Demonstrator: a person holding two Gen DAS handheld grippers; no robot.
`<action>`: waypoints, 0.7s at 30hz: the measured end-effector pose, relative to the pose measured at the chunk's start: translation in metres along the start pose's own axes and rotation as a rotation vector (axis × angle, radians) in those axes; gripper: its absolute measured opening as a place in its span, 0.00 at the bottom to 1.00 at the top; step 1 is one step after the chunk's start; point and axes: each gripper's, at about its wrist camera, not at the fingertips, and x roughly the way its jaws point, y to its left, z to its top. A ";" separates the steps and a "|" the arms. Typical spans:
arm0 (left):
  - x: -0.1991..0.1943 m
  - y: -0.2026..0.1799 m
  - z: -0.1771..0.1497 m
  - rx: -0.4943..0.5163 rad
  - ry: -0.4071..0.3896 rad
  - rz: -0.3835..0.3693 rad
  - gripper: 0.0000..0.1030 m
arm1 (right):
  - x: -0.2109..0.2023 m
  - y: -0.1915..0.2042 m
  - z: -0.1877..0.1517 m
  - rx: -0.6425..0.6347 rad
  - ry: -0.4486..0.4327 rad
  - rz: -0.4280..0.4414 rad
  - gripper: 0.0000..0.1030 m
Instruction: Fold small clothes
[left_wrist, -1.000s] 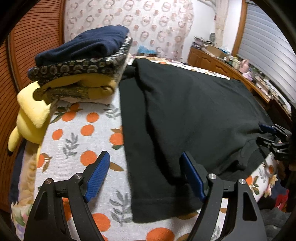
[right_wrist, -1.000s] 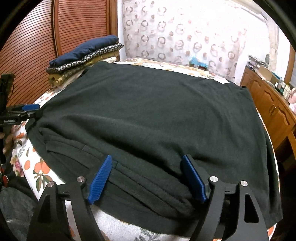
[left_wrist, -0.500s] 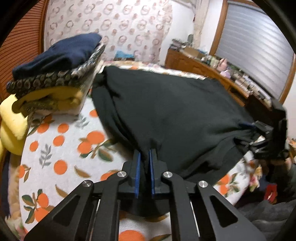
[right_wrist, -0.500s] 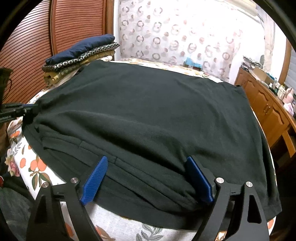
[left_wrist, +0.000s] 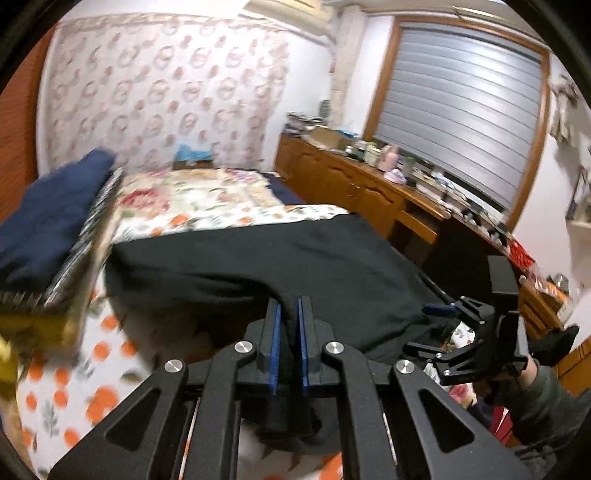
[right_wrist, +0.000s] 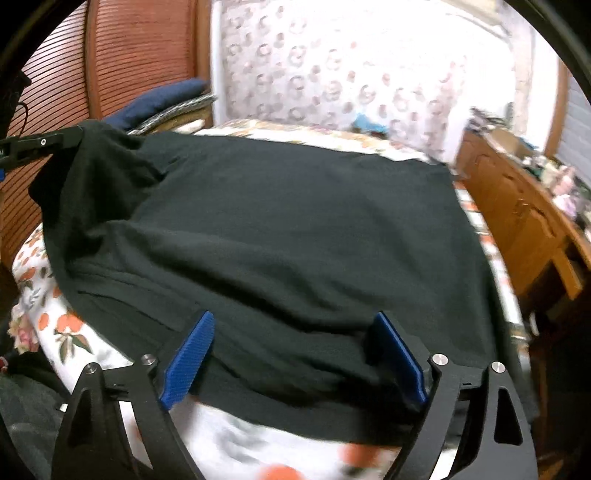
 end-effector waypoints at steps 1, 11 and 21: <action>0.006 -0.008 0.006 0.015 -0.001 -0.016 0.09 | -0.005 -0.007 -0.002 0.011 -0.007 -0.010 0.85; 0.048 -0.088 0.063 0.127 0.013 -0.183 0.09 | -0.060 -0.071 -0.023 0.138 -0.101 -0.100 0.83; 0.062 -0.138 0.068 0.238 0.076 -0.211 0.10 | -0.069 -0.082 -0.032 0.190 -0.120 -0.126 0.78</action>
